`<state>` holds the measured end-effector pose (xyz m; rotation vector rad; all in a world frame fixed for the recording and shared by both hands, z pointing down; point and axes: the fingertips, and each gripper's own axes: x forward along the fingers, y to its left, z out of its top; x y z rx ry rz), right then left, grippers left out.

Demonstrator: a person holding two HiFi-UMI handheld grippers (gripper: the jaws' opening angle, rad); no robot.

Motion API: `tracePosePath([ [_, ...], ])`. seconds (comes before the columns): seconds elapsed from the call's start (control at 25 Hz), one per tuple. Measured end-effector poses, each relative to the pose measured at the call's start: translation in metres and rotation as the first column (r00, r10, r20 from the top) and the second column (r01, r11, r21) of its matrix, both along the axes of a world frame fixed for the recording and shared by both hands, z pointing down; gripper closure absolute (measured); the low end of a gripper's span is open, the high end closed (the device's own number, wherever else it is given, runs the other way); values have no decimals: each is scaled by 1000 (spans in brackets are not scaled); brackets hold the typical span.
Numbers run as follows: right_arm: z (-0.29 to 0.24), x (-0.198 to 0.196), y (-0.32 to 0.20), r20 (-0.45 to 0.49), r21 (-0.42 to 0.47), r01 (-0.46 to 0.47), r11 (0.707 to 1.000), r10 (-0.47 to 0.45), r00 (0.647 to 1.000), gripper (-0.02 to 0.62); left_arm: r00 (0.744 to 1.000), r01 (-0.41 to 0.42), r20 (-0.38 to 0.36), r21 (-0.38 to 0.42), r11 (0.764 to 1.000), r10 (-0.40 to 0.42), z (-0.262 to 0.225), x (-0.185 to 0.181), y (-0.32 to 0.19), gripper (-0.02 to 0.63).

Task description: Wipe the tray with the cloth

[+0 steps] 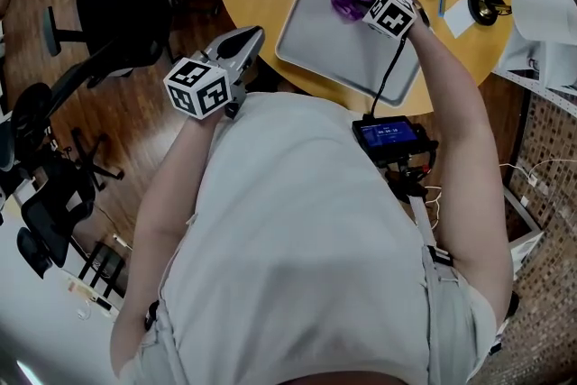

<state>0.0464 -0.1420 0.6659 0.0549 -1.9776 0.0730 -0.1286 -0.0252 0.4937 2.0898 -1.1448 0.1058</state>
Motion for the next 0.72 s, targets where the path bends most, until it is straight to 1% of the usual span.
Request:
tracePosePath([
  [0.08, -1, -1, -4, -16, 12, -30, 999, 30, 999, 525, 1000, -17, -7, 4, 1000, 17, -2, 5, 0, 606],
  [0.16, -2, -1, -4, -22, 43, -69, 997, 70, 997, 528, 1000, -25, -14, 4, 1000, 25, -3, 8, 0, 606],
  [0.28, -2, -3, 2, -14, 87, -148, 985, 150, 989, 535, 999, -12, -51, -11, 1000, 11, -3, 5, -2, 606],
  [0.32, -1, -3, 5, -8, 86, -168, 982, 169, 986, 535, 997, -1, -72, -18, 1000, -1, -3, 3, -2, 606],
  [0.4, -2, -4, 15, 4, 55, -191, 980, 191, 982, 535, 994, 21, -108, -30, 999, -25, -4, -2, -3, 606],
  [0.48, -2, -7, 27, 6, 16, -182, 983, 182, 983, 535, 992, 32, -120, -34, 999, -36, -5, -5, -3, 606],
  [0.56, -2, -12, 44, 2, -13, -147, 989, 147, 989, 534, 992, 36, -121, -36, 999, -40, -4, -7, -1, 606],
  [0.72, 0, -27, 84, 6, -77, -84, 994, 85, 996, 534, 994, 21, -103, -38, 999, -25, -2, -5, 5, 606],
])
